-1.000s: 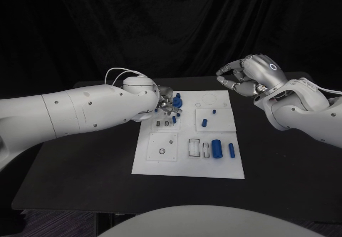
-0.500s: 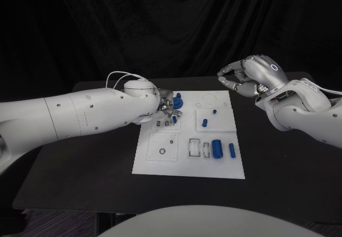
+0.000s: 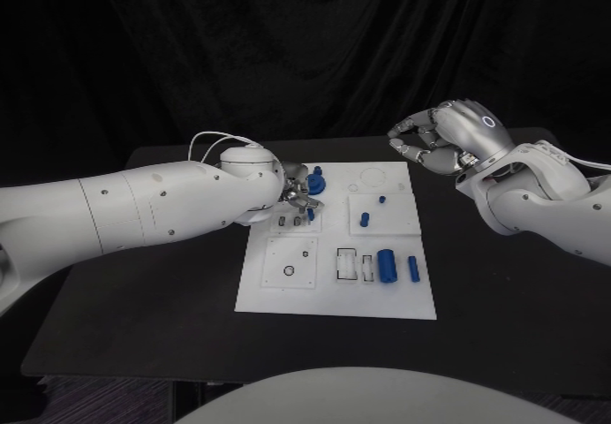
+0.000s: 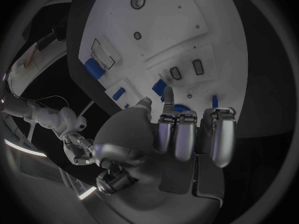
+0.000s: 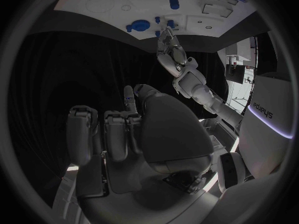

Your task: Assemble the parts on the task board

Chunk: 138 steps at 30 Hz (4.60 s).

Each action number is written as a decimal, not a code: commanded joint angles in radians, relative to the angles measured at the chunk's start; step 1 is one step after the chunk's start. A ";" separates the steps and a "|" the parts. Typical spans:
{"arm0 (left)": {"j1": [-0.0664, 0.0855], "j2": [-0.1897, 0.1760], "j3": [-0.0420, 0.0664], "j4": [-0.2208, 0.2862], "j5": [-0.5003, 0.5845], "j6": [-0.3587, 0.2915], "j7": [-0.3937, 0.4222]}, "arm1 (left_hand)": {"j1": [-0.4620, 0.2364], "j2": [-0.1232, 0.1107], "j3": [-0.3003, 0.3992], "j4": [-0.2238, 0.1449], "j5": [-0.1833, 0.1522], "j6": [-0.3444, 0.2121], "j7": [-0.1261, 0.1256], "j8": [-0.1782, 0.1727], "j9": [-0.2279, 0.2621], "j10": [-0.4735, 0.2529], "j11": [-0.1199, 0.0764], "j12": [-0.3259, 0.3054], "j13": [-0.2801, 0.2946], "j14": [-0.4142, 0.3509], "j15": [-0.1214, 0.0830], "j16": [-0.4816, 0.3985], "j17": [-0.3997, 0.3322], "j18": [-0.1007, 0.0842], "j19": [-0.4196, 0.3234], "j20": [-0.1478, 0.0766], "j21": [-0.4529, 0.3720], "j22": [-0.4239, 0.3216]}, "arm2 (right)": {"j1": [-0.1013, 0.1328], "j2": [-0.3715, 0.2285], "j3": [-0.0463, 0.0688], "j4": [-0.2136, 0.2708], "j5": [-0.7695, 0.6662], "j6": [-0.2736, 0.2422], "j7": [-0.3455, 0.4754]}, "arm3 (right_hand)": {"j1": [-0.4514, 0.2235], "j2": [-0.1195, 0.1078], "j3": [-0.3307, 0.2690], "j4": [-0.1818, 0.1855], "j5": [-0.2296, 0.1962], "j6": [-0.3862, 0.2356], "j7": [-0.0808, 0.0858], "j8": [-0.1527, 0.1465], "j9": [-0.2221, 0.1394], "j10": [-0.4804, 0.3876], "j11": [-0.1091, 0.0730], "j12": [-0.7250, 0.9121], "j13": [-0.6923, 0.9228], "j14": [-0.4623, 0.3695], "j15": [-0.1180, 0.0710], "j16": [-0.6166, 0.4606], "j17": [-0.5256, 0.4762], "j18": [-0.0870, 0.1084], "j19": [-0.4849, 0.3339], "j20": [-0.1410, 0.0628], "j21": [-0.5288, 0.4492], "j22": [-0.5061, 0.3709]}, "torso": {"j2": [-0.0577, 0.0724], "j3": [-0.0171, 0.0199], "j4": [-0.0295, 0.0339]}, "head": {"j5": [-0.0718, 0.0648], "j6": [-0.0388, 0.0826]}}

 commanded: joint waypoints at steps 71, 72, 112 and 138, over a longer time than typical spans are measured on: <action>-0.030 0.002 0.001 -0.033 0.000 -0.004 0.095 | 0.033 -0.063 0.199 -0.057 0.118 0.086 -0.022 -0.094 0.050 0.104 -0.026 0.003 0.261 0.106 -0.024 0.006 0.263 -0.014 -0.004 -0.021 -0.015 0.126 | -0.004 0.008 0.001 -0.008 -0.007 0.045 -0.020 | 0.014 -0.005 0.006 -0.003 0.004 0.013 0.001 -0.001 -0.001 0.106 0.009 0.003 0.263 0.095 0.008 -0.033 0.229 -0.004 0.046 0.010 -0.029 0.217 | 0.002 0.0011 0.0017 | 0.000 0.000; -0.030 -0.001 0.001 -0.032 0.000 -0.008 0.098 | 0.034 -0.066 0.208 -0.060 0.120 0.087 -0.023 -0.095 0.053 0.104 -0.026 0.003 0.261 0.106 -0.025 0.006 0.263 -0.014 -0.004 -0.021 -0.016 0.127 | -0.004 0.007 0.001 -0.007 -0.007 0.046 -0.021 | 0.014 -0.005 0.006 -0.003 0.004 0.013 0.001 -0.001 -0.001 0.106 0.009 0.003 0.263 0.095 0.008 -0.033 0.229 -0.004 0.046 0.010 -0.029 0.217 | 0.002 0.0010 0.0018 | 0.001 0.000; -0.073 -0.104 0.001 0.038 0.000 -0.097 0.082 | -0.016 -0.110 0.333 -0.071 0.071 0.099 -0.022 -0.124 0.099 0.104 -0.028 0.003 0.261 0.106 -0.028 0.006 0.263 -0.013 -0.005 -0.025 -0.023 0.128 | -0.013 0.000 0.001 -0.009 -0.007 0.049 -0.077 | 0.025 0.001 0.018 -0.011 0.007 0.016 0.003 -0.001 -0.002 0.106 0.011 0.003 0.263 0.093 0.009 -0.039 0.224 -0.002 0.043 0.011 -0.038 0.214 | -0.001 0.0010 0.0009 | 0.017 0.000; -0.090 -0.123 0.001 0.049 0.000 -0.153 0.105 | -0.026 -0.110 0.348 -0.067 0.072 0.102 -0.022 -0.130 0.105 0.104 -0.028 0.003 0.261 0.106 -0.028 0.006 0.263 -0.012 -0.008 -0.025 -0.026 0.126 | -0.015 0.001 0.001 -0.012 -0.007 0.067 -0.095 | 0.028 0.002 0.022 -0.014 0.007 0.014 0.005 -0.003 -0.002 0.106 0.012 0.003 0.263 0.093 0.010 -0.042 0.221 0.000 0.040 0.012 -0.045 0.211 | 0.001 0.0016 0.0009 | 0.025 0.000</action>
